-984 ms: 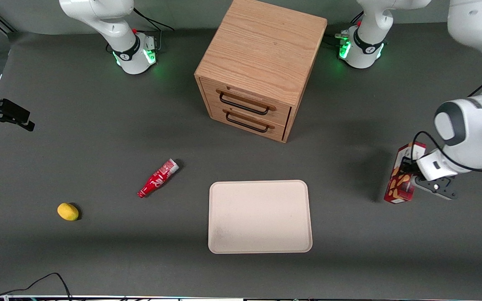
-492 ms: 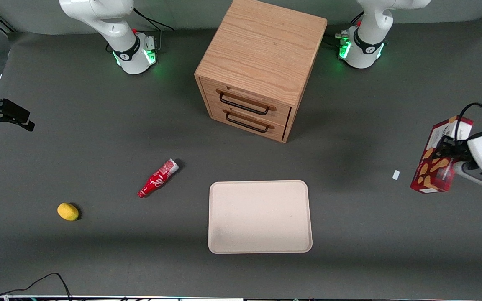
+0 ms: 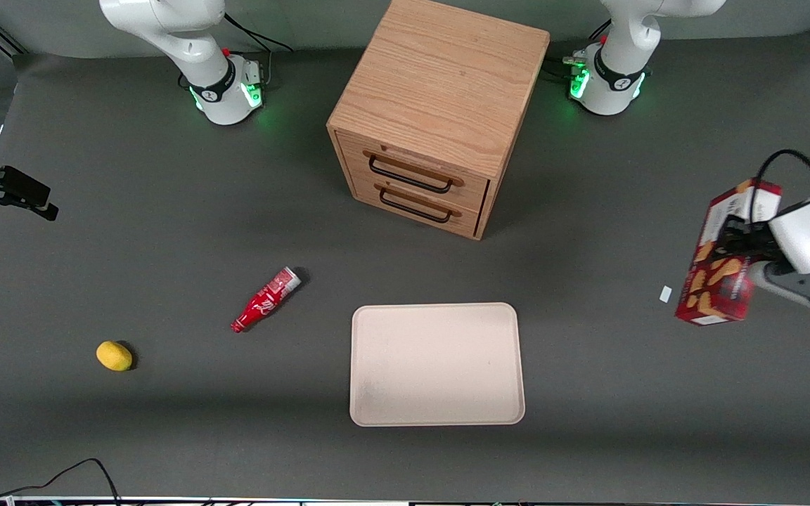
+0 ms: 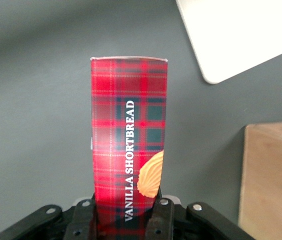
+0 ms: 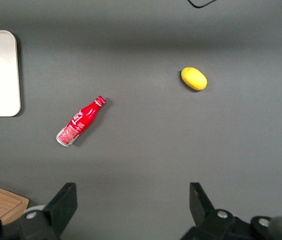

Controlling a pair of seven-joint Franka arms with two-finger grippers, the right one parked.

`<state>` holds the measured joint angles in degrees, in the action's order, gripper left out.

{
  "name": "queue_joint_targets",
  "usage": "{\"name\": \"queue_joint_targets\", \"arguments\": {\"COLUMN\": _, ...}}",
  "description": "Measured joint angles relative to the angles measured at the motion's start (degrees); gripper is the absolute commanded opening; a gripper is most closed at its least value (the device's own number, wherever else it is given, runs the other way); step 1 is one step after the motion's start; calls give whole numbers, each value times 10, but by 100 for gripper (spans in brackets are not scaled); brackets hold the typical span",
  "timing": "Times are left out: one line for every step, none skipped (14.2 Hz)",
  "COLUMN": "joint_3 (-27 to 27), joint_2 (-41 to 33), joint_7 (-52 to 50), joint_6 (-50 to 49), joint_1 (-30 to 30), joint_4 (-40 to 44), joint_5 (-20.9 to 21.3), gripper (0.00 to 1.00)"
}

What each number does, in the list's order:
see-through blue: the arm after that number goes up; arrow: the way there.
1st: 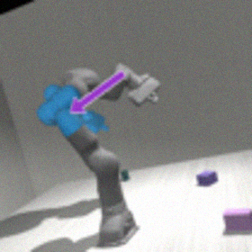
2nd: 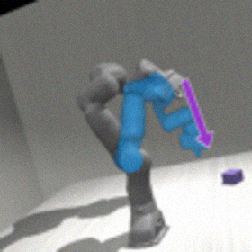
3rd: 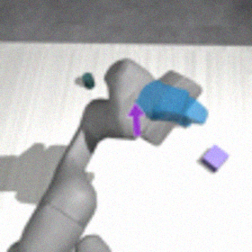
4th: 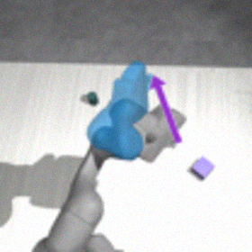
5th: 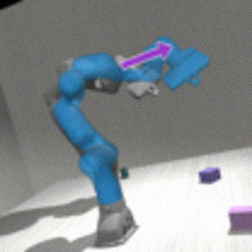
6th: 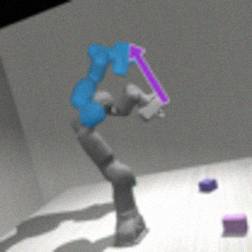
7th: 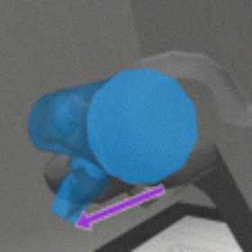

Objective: Place red cookie box on tray
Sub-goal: 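Carry the held cookie box over the cream tray and lower it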

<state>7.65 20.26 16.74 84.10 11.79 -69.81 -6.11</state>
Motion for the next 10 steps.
{"name": "queue_joint_targets", "arguments": {"joint_3": -27, "joint_2": 16, "joint_7": -48, "joint_6": 3, "joint_1": 2, "joint_4": 14, "joint_5": 0, "gripper": 0}}
{"name": "queue_joint_targets", "arguments": {"joint_3": -57, "joint_2": 37, "joint_7": -104, "joint_6": 14, "joint_1": 6, "joint_4": 28, "joint_5": 0, "gripper": 0}}
{"name": "queue_joint_targets", "arguments": {"joint_3": -81, "joint_2": 61, "joint_7": -158, "joint_6": 35, "joint_1": 16, "joint_4": 40, "joint_5": 2, "gripper": 0}}
{"name": "queue_joint_targets", "arguments": {"joint_3": -96, "joint_2": 89, "joint_7": -211, "joint_6": 66, "joint_1": 34, "joint_4": 52, "joint_5": 11, "gripper": 0}}
{"name": "queue_joint_targets", "arguments": {"joint_3": -102, "joint_2": 118, "joint_7": -255, "joint_6": 102, "joint_1": 58, "joint_4": 61, "joint_5": 28, "gripper": 0}}
{"name": "queue_joint_targets", "arguments": {"joint_3": -103, "joint_2": 148, "joint_7": -297, "joint_6": 138, "joint_1": 83, "joint_4": 70, "joint_5": 47, "gripper": 0}}
{"name": "queue_joint_targets", "arguments": {"joint_3": -103, "joint_2": 176, "joint_7": -332, "joint_6": 169, "joint_1": 104, "joint_4": 79, "joint_5": 59, "gripper": 0}}
{"name": "queue_joint_targets", "arguments": {"joint_3": -103, "joint_2": 203, "joint_7": -358, "joint_6": 197, "joint_1": 118, "joint_4": 88, "joint_5": 65, "gripper": 0}}
{"name": "queue_joint_targets", "arguments": {"joint_3": -103, "joint_2": 227, "joint_7": -377, "joint_6": 223, "joint_1": 126, "joint_4": 95, "joint_5": 67, "gripper": 0}}
{"name": "queue_joint_targets", "arguments": {"joint_3": -103, "joint_2": 248, "joint_7": -391, "joint_6": 243, "joint_1": 127, "joint_4": 101, "joint_5": 68, "gripper": 0}}
